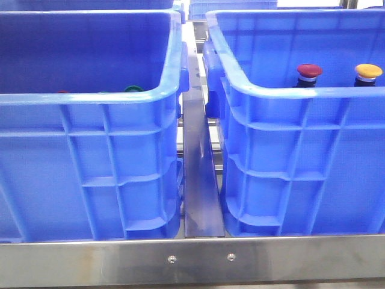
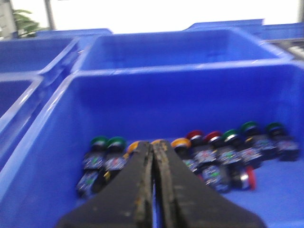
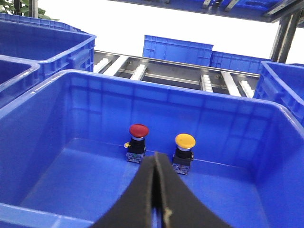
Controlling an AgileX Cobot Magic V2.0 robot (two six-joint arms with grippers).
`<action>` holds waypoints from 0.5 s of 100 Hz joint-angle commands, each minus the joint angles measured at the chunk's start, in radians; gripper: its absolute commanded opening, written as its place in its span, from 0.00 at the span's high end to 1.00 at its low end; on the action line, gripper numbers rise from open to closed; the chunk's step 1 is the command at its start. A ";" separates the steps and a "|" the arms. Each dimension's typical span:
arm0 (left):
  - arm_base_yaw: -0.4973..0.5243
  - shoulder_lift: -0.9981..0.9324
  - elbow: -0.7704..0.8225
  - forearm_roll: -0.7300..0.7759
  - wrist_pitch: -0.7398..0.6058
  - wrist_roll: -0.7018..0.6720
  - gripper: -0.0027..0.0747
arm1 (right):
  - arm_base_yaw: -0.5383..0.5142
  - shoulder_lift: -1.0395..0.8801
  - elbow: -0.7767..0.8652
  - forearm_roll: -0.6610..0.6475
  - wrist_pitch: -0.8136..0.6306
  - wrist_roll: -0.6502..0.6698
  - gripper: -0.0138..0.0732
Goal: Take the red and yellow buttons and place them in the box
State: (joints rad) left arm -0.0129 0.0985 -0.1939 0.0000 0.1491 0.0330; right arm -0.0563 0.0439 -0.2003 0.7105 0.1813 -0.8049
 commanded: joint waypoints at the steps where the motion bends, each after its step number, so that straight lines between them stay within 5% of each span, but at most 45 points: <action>1: 0.032 -0.034 0.025 -0.008 -0.097 -0.008 0.99 | -0.005 0.008 -0.025 0.003 -0.058 -0.004 0.92; 21: 0.053 -0.132 0.220 -0.013 -0.196 -0.010 0.99 | -0.005 0.009 -0.025 0.003 -0.058 -0.004 0.92; 26: 0.046 -0.136 0.207 -0.013 -0.107 -0.010 0.99 | -0.005 0.009 -0.025 0.003 -0.061 -0.004 0.92; 50: 0.034 -0.134 0.214 -0.013 -0.094 -0.010 0.99 | -0.004 0.010 -0.024 0.003 -0.059 -0.004 0.92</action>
State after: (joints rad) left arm 0.0295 -0.0053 -0.0011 0.0000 0.1138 0.0330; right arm -0.0563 0.0439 -0.2003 0.7087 0.1813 -0.8049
